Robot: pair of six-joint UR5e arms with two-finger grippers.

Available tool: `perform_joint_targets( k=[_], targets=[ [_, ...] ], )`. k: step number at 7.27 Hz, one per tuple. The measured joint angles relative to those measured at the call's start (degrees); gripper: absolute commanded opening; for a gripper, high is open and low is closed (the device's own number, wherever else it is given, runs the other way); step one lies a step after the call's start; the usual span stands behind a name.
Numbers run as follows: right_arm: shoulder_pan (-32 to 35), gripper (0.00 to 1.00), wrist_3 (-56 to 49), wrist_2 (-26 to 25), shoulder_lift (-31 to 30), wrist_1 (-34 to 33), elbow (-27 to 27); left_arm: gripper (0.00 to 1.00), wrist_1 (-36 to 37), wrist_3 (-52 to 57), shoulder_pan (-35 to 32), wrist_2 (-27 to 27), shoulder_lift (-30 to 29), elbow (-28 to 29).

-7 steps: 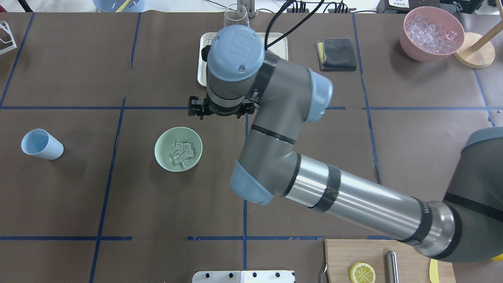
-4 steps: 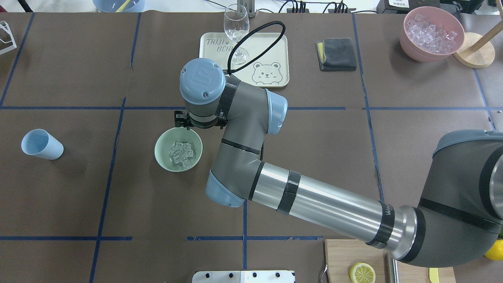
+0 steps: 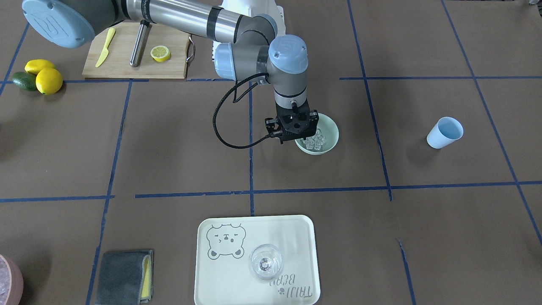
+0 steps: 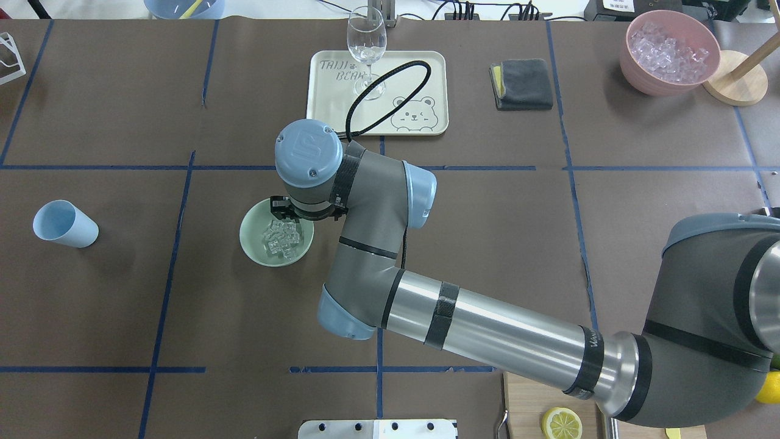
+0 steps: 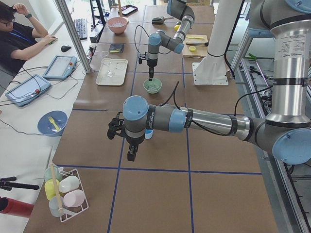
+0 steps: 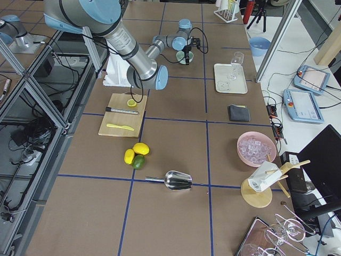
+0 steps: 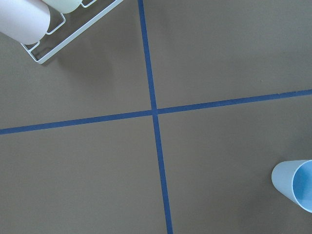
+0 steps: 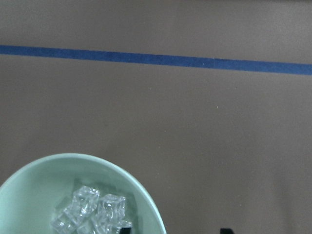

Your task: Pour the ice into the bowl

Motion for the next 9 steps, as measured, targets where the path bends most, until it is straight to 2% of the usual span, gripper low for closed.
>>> perform_joint_targets(
  k=[4,6,8,9],
  targets=[
    [-0.5,0.00,-0.8,0.1,0.2,0.0,0.2,1.00,0.0,0.0,0.0,0.0,0.0,0.0],
    [0.7,0.00,-3.7,0.4,-0.4,-0.2,2.5,1.00,0.0,0.0,0.0,-0.1,0.0,0.4],
    [4.7,0.00,-7.1,2.4,-4.9,-0.4,9.4,1.00,-0.1,0.0,0.0,-0.1,0.0,0.6],
    [8.1,0.00,-9.6,5.9,-9.8,-0.5,15.1,1.00,-0.1,0.0,0.0,-0.1,0.0,0.7]
  ],
)
